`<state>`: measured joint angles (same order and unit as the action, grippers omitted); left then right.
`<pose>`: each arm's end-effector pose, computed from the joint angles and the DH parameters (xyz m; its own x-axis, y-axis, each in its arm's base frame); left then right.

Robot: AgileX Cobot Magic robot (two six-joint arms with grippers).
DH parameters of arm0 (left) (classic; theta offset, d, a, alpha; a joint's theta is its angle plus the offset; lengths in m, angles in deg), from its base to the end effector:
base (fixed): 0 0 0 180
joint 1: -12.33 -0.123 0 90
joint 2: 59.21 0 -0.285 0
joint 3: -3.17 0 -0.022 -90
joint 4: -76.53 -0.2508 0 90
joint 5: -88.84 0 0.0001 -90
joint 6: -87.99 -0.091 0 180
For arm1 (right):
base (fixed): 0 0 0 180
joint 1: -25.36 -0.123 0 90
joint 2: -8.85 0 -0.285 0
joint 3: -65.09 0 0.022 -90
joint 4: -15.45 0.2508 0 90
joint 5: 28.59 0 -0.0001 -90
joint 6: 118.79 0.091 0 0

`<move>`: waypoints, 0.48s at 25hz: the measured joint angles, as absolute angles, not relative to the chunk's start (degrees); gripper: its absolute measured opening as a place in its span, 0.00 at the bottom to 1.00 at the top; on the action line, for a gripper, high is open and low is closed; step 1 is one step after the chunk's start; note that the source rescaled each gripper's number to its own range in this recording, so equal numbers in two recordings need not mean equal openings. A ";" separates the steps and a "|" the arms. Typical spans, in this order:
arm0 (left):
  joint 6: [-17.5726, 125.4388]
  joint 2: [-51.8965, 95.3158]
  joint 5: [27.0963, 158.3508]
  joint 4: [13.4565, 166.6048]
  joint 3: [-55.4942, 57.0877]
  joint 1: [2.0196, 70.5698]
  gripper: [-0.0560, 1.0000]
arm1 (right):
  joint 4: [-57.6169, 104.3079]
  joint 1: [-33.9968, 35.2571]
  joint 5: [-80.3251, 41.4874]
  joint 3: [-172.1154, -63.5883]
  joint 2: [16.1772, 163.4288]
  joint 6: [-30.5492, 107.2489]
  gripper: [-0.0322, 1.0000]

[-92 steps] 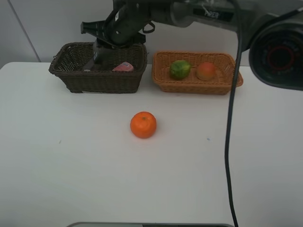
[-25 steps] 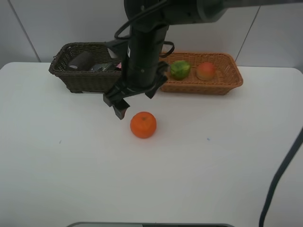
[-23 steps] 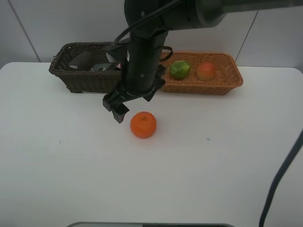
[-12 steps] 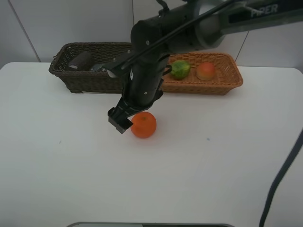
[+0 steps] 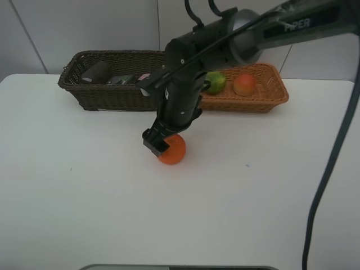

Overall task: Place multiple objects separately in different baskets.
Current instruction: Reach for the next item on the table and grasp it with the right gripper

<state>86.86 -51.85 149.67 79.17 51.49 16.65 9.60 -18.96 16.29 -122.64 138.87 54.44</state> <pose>-0.0068 -0.0032 0.2784 -0.4450 0.0309 -0.8950 0.1099 0.9937 -0.0204 0.3103 0.2939 0.1374 -0.5547 -0.8058 -0.2073 -0.8050 0.5828 -0.1114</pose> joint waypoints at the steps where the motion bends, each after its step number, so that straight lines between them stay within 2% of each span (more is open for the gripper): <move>1: 86.86 -51.85 149.67 79.17 51.49 16.65 0.97 | 9.57 -18.96 15.91 -122.64 139.33 54.44 1.00; 12: 86.86 -51.85 149.67 79.17 51.49 16.65 0.97 | 9.62 -18.96 14.47 -122.64 143.12 54.44 1.00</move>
<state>86.86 -51.85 149.67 79.17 51.49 16.65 9.62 -18.96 14.47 -122.64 143.12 54.44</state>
